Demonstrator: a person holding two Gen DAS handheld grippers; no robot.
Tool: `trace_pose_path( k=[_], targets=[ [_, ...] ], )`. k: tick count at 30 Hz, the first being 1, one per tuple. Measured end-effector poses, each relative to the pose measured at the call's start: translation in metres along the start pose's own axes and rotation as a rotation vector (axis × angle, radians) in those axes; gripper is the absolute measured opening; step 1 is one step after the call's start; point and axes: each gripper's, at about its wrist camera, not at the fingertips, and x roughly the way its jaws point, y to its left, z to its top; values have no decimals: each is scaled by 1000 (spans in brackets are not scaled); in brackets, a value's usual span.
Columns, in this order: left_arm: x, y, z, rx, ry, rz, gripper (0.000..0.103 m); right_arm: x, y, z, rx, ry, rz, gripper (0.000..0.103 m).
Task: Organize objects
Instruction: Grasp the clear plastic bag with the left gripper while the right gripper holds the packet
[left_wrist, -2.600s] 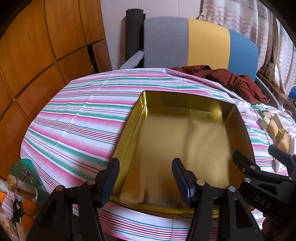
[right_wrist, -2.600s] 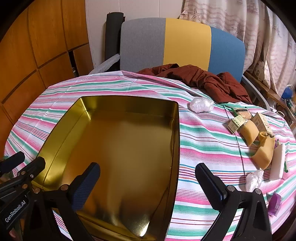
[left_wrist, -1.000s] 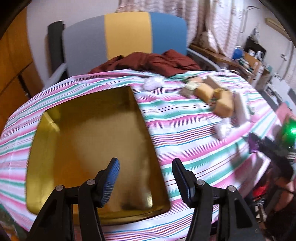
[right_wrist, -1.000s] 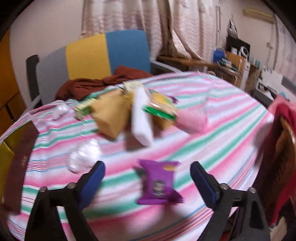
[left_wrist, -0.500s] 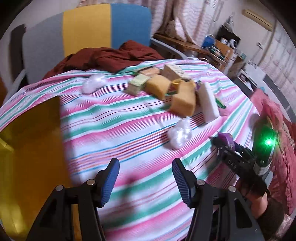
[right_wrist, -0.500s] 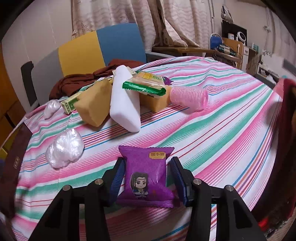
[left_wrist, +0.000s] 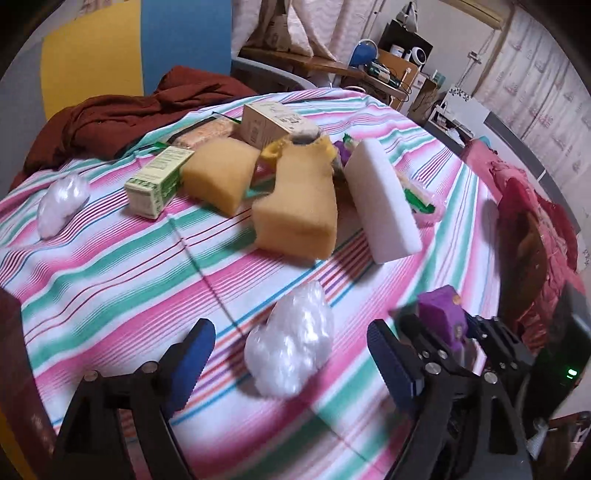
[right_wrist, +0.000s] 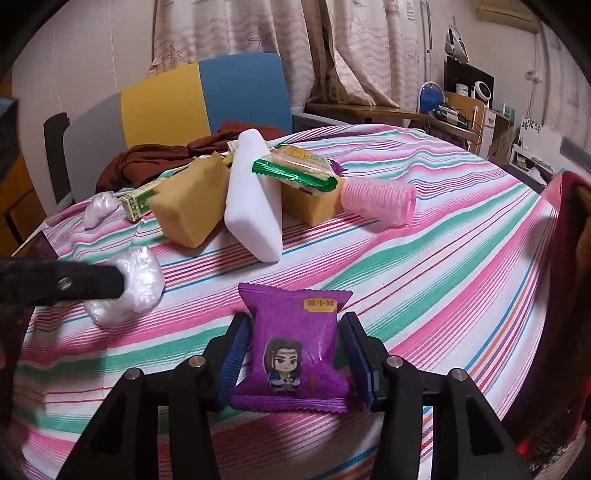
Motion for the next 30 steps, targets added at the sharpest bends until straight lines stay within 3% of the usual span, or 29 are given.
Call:
trace_pose_path(
  k=[4, 10, 14, 21, 23, 25, 26, 30],
  targets=[
    [13, -10, -8, 51, -1, 1, 85, 0, 1, -1, -8, -6, -8, 52],
    [18, -28, -21, 192, -58, 115, 84, 0, 0, -1, -8, -12, -10, 52],
    [14, -21, -25, 120, -102, 98, 84, 1, 2, 0, -7, -12, -11, 52],
    [13, -20, -27, 121, -126, 96, 83, 1, 1, -2, -1, -25, -14, 52],
    [13, -18, -28, 112, -144, 97, 76, 1, 2, -2, -2, -29, -21, 52],
    [9, -10, -30, 71, -173, 112, 50, 1, 2, -2, -3, -29, -22, 52],
    [5, -2, -31, 34, -188, 115, 43, 1, 2, -2, -3, -27, -20, 52],
    [-2, 15, -35, -42, -206, 24, 37, -1, 1, -3, -4, -26, -24, 52]
  ],
)
